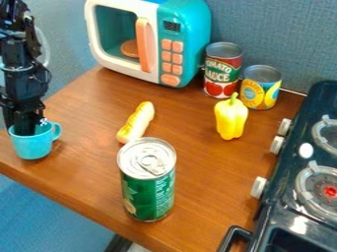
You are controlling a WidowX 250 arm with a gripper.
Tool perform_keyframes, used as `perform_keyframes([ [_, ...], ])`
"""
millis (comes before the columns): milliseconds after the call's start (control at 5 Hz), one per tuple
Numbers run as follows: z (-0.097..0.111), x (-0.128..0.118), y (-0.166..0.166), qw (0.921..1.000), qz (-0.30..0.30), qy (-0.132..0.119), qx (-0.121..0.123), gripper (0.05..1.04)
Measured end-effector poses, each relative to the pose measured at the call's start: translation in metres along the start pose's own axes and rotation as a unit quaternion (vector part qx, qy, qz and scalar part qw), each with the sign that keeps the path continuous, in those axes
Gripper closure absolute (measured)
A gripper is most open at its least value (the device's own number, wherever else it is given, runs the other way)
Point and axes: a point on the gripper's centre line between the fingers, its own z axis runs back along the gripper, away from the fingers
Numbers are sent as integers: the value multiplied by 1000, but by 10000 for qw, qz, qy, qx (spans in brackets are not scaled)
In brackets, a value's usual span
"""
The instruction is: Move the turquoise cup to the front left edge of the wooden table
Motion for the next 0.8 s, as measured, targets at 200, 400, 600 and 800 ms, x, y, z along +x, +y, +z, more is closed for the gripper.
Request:
perform_keyframes([
  [200, 9, 1, -5, 9995, -26, -287, -104, 485],
  [400, 25, -2, -1, 9987, 21, -511, -12, 189],
  [600, 37, -3, -1, 9980, 2, -633, 54, 73],
  [800, 60, -9, -1, 9983, -27, -581, 64, 77],
])
